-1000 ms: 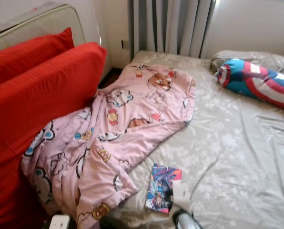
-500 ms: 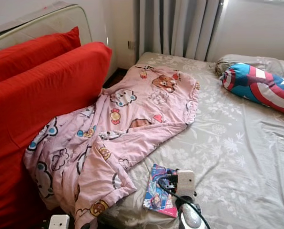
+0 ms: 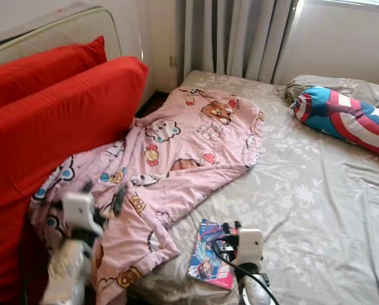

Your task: Clean up the room

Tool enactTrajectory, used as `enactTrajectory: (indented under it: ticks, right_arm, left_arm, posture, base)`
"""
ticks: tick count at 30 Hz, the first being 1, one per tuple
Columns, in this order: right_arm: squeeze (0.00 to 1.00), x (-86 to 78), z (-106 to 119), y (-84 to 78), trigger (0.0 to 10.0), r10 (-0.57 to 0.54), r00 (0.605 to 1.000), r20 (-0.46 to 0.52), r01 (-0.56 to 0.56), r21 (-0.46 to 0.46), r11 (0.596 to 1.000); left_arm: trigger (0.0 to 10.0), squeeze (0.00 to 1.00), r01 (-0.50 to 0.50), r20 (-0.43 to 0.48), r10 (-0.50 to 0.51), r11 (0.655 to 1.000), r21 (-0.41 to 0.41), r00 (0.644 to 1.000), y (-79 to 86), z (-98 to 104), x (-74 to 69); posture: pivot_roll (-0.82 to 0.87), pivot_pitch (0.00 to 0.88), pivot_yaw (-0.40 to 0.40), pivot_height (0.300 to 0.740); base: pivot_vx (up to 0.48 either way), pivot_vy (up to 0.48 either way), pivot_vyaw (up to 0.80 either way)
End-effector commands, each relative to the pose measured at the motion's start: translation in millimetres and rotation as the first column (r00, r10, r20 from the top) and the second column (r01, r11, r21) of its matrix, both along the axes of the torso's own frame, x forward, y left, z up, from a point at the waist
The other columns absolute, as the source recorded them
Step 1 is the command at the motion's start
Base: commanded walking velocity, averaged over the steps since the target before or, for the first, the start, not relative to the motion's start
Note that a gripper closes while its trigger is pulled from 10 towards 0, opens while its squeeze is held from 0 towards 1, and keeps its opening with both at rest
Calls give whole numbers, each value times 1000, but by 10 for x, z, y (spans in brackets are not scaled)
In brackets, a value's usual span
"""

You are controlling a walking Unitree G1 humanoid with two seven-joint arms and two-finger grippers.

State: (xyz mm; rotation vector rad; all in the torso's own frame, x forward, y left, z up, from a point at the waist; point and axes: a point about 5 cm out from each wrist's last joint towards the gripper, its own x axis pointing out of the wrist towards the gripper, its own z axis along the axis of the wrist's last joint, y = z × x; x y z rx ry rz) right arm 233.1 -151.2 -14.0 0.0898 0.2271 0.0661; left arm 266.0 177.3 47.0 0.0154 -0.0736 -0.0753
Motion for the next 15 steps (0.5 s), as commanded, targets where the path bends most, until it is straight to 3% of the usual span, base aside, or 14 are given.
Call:
enactTrajectory:
  ticks: [1,8,15]
  right_arm:
    - [0,21,52,21,10000,-1,1000,19,1,8,1000]
    - [0,70,91,23,10000,-10,999,32,10,10,1000]
    - [0,75,68,82,10000,8,1000,2,-8,-3,1000]
  left_arm:
    - [10000,0,1,41,-2,1000,12,999,-13,138,64]
    - [10000,0,-33,12,33,999,13,999,76,211,-37]
    - [10000,0,-28,-13,28,1000,4,1000,24,227,-7]
  posture:
    - [-91,11,-49,740]
    - [-82,60,-57,740]
    - [-87,69,-54,740]
  base:
    - [0,0,0]
    - [0,0,0]
    - [0,0,0]
